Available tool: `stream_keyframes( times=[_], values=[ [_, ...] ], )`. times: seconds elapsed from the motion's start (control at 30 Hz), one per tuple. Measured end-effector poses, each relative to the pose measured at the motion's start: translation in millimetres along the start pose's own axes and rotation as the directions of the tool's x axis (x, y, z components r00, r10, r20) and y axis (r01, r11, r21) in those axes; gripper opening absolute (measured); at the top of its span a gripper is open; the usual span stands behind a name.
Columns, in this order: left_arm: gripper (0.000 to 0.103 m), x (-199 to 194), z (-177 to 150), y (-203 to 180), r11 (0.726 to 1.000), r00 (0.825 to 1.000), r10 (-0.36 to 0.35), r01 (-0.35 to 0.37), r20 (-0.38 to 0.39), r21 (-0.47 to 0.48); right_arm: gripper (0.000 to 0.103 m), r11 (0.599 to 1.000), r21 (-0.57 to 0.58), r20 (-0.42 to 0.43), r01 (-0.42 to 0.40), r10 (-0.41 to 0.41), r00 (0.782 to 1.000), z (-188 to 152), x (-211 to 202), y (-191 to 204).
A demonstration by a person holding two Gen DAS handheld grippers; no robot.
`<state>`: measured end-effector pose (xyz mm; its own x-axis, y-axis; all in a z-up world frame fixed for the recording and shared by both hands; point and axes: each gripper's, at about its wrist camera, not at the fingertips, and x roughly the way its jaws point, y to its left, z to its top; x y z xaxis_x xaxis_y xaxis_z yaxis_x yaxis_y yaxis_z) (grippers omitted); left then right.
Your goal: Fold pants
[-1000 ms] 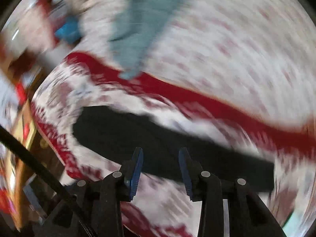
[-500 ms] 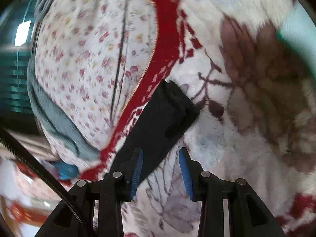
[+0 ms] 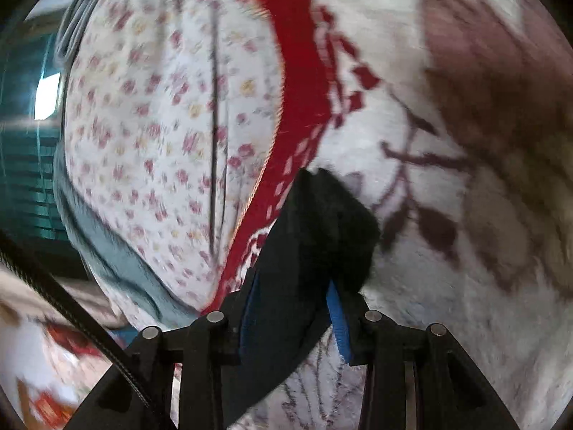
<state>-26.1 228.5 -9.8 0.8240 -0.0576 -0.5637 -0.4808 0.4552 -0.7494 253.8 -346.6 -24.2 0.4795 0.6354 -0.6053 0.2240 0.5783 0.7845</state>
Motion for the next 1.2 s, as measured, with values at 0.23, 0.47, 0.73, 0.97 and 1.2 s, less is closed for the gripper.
stream_keyframes(
  times=[0.23, 0.47, 0.73, 0.97, 1.2],
  values=[
    [0.084, -4, 13, 43, 0.959, 0.986, -0.164, 0.160, 0.003, -0.236, 0.027, 0.985, -0.145, -0.061, 0.098, -0.107, 0.992, -7, 18, 16],
    [0.084, 4, 20, 39, 0.963, 0.991, -0.136, 0.131, -0.002, -0.237, 0.028, 0.990, -0.115, -0.076, 0.076, -0.085, 0.993, -5, 19, 5],
    [0.084, 13, 27, 40, 0.962, 0.988, -0.154, 0.145, -0.017, -0.233, 0.029, 0.985, -0.147, -0.071, 0.087, -0.098, 0.993, -6, 20, 8],
    [0.084, 15, 27, 32, 0.961, 0.977, -0.210, 0.199, -0.037, -0.191, 0.030, 0.986, -0.142, -0.073, 0.083, -0.095, 0.993, -5, 21, 8],
    [0.084, 15, 26, 22, 0.957, 0.964, -0.259, 0.249, -0.057, -0.148, 0.030, 0.987, -0.141, -0.076, 0.081, -0.093, 0.993, -5, 22, 8]
  ],
)
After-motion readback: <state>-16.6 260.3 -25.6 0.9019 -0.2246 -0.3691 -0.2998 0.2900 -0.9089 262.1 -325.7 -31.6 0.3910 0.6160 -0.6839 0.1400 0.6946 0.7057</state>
